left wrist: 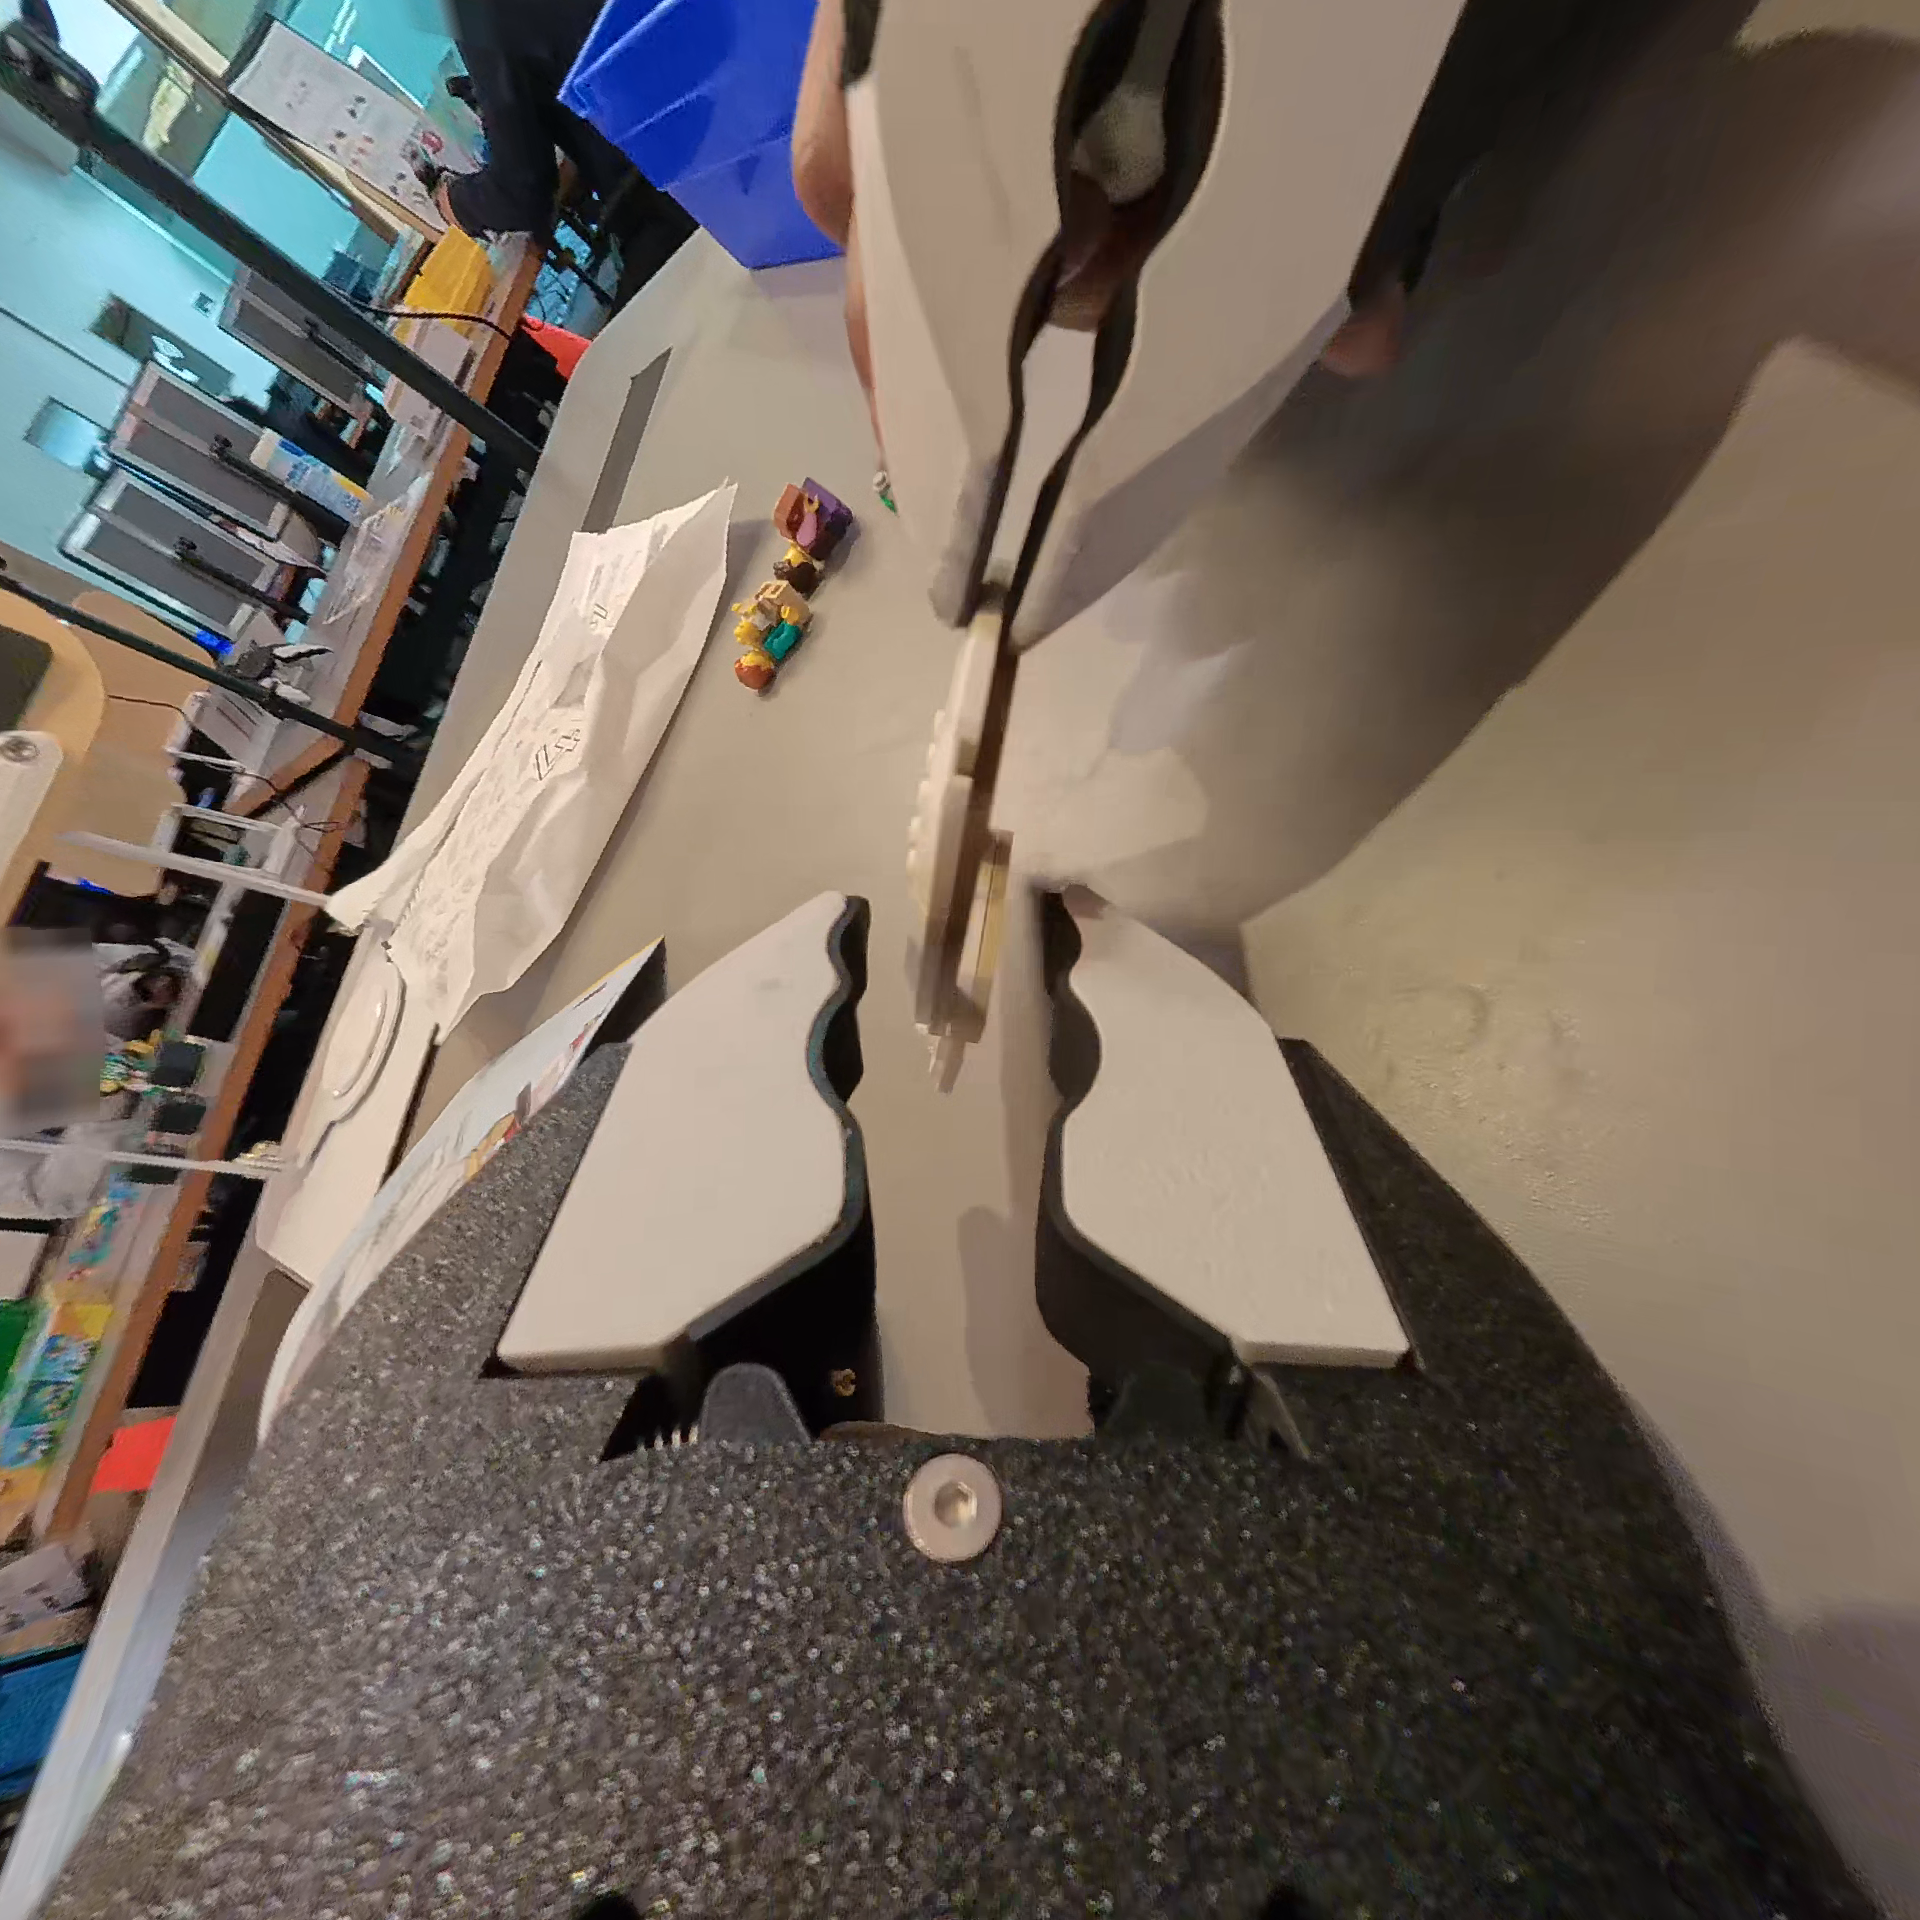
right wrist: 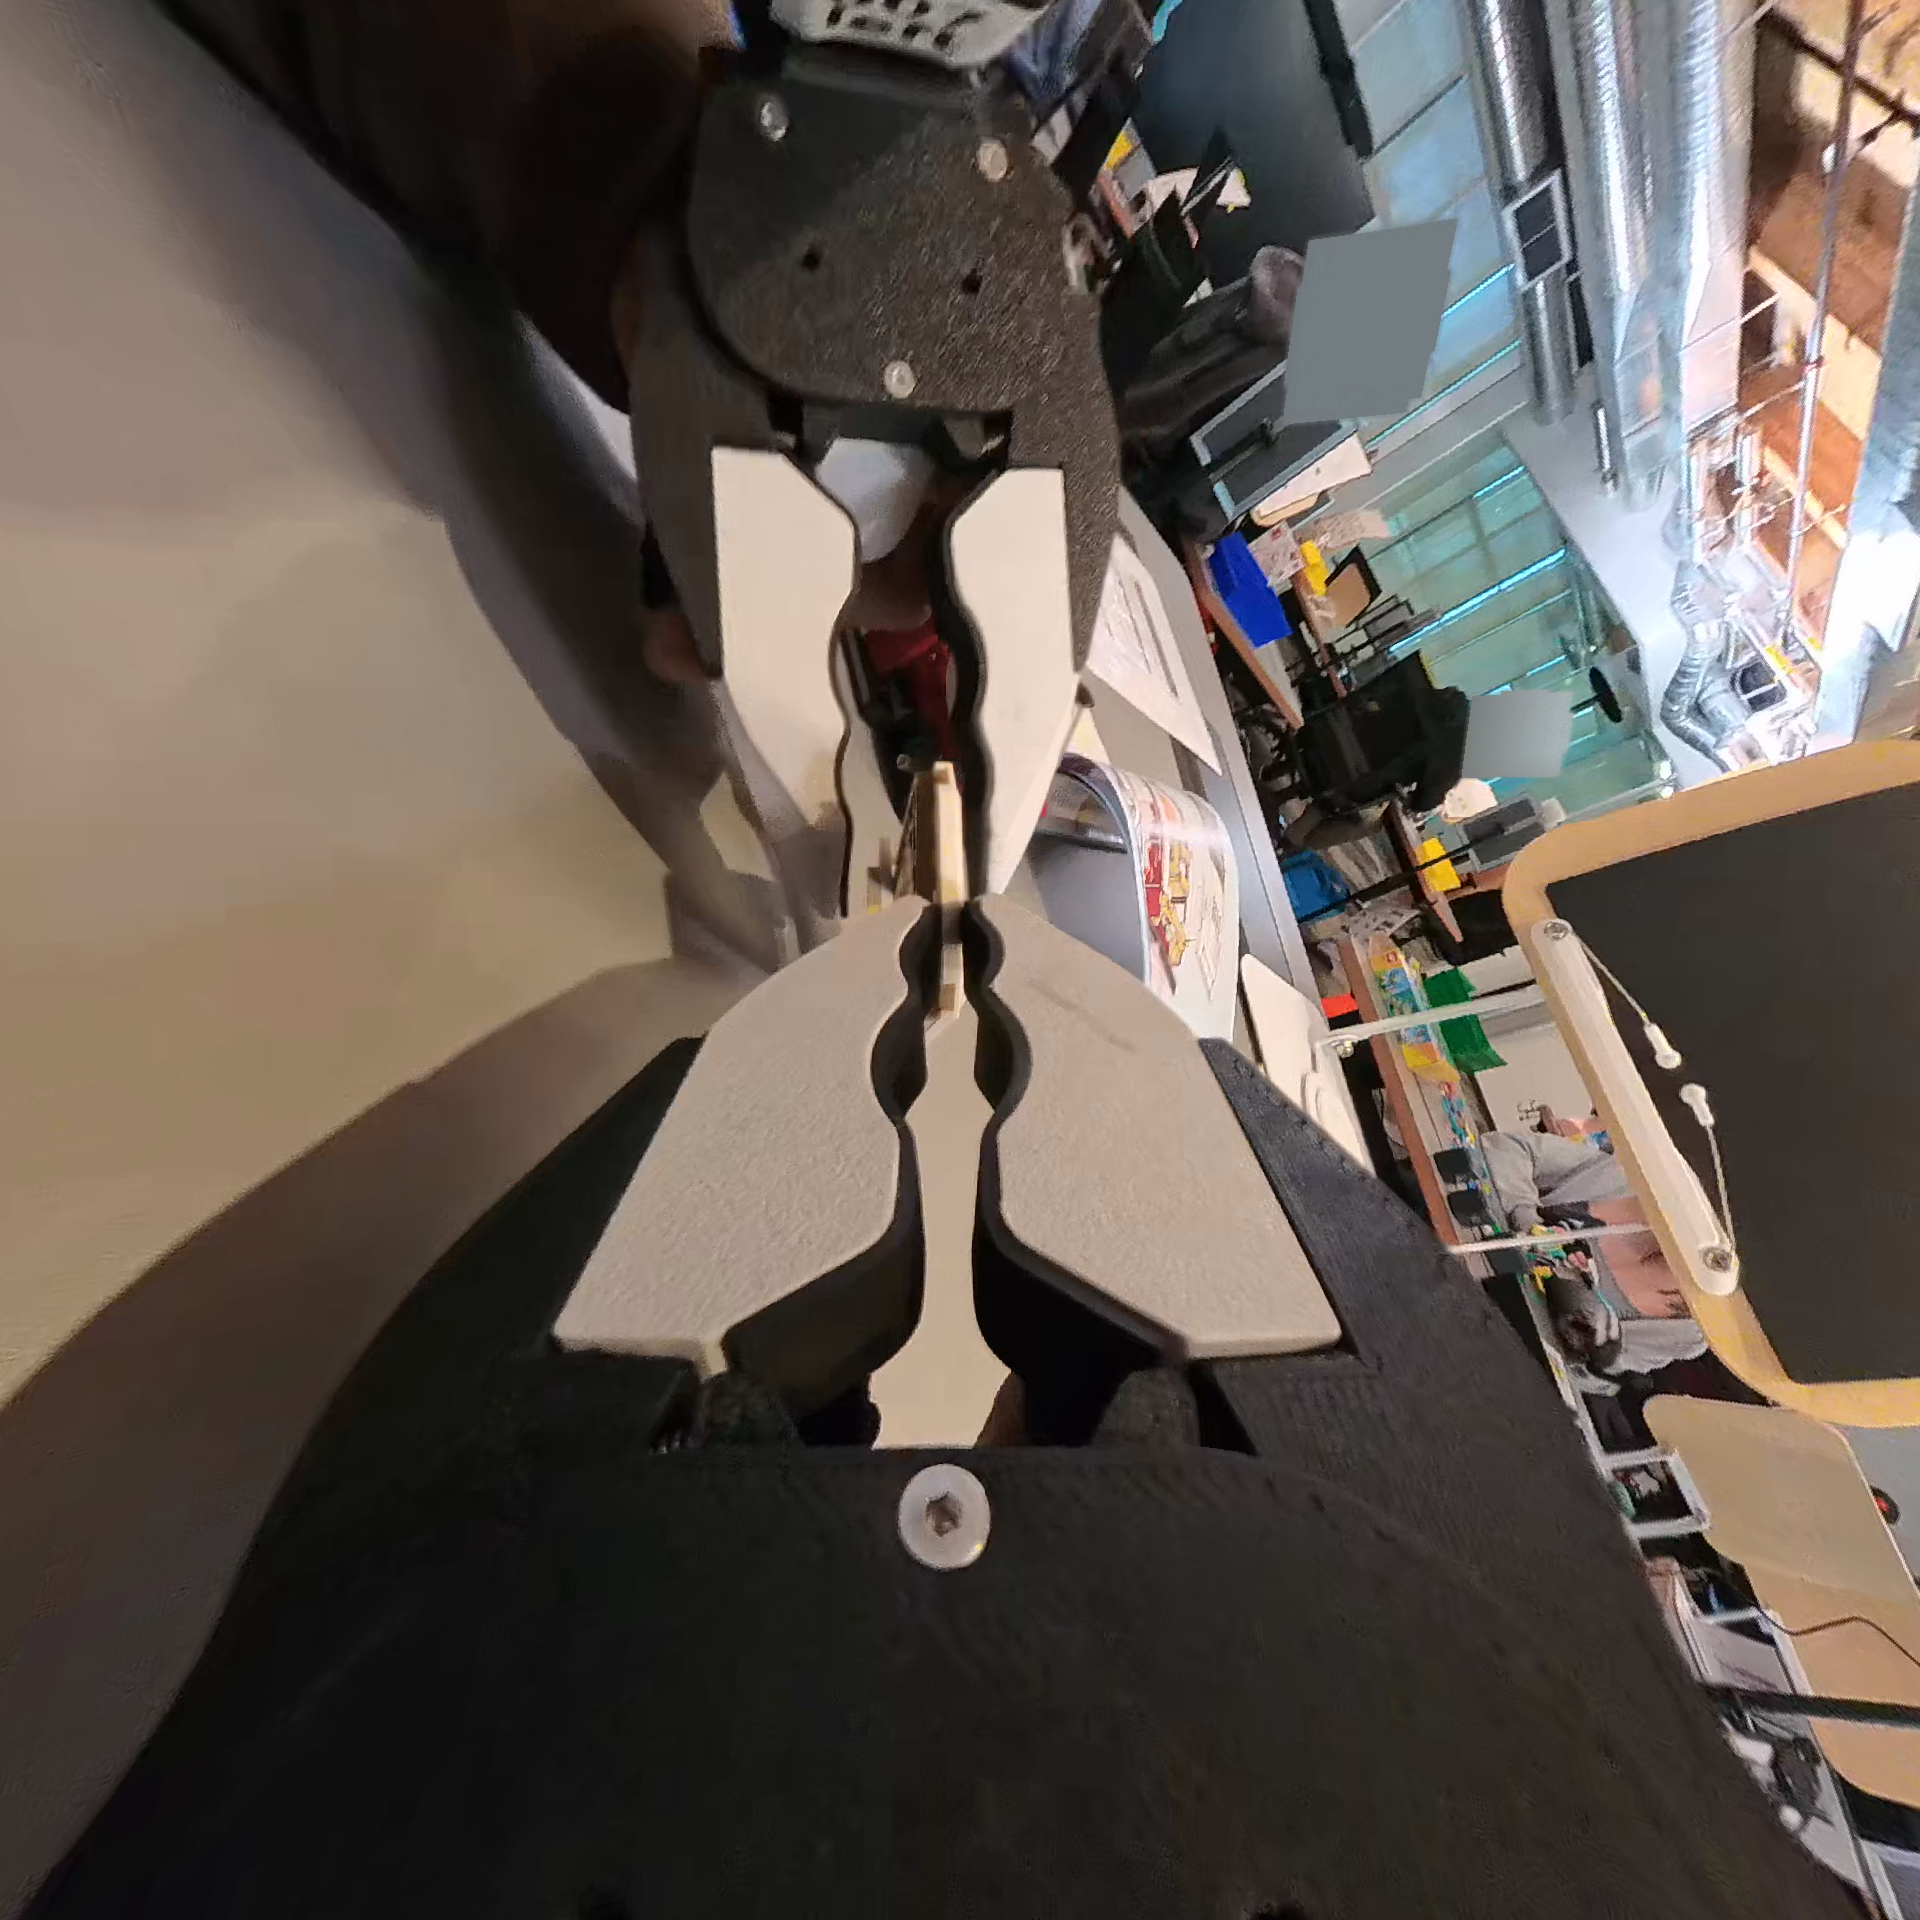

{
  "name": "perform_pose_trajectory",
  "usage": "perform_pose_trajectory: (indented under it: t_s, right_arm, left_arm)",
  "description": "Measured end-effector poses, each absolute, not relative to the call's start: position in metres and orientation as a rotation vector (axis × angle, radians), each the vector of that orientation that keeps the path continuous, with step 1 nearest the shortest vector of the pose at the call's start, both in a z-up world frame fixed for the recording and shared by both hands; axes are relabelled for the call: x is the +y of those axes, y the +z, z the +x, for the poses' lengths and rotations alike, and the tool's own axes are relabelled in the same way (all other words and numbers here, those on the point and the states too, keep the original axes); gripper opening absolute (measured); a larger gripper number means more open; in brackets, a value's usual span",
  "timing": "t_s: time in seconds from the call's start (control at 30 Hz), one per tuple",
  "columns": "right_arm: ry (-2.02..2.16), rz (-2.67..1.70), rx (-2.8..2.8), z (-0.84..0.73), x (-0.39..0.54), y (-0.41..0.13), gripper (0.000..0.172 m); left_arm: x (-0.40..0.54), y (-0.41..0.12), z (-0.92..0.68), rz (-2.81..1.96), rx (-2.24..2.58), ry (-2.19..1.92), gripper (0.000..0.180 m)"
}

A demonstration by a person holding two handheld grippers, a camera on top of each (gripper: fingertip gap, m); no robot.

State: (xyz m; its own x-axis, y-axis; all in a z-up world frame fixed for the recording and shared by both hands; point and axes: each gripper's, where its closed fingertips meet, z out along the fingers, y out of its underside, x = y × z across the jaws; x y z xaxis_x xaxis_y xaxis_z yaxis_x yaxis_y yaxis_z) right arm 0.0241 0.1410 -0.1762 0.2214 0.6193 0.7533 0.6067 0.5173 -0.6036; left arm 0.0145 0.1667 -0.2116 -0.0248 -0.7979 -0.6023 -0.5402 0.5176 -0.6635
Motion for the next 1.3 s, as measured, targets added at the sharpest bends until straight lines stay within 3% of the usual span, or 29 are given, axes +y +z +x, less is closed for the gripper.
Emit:
perform_pose_trajectory:
  t_s: [0.2, 0.33, 0.5, 0.7, 0.83, 1.3]
  right_arm:
    - [0.063, -1.090, -1.416, 0.023, 0.136, -0.170, 0.004]
    - [-0.014, -1.139, -1.437, 0.029, 0.145, -0.180, 0.005]
    - [-0.113, -1.172, -1.506, 0.023, 0.147, -0.191, 0.022]
    - [-0.028, -1.244, -1.476, 0.014, 0.147, -0.183, 0.018]
    - [0.068, -1.342, -1.475, 0.014, 0.145, -0.189, 0.006]
    - [0.600, -1.697, -1.120, 0.027, 0.158, -0.192, 0.007]
  left_arm:
    - [0.168, -0.204, 0.017, -1.078, 1.638, -0.255, 0.011]
    - [0.176, -0.202, 0.013, -1.063, 1.632, -0.148, 0.010]
    - [0.181, -0.205, 0.010, -1.025, 1.670, -0.005, 0.011]
    - [0.178, -0.208, 0.009, -0.948, 1.724, 0.119, 0.010]
    - [0.179, -0.208, 0.008, -0.938, 1.726, 0.149, 0.010]
    - [0.177, -0.204, 0.009, -0.898, 1.714, 0.193, 0.011]
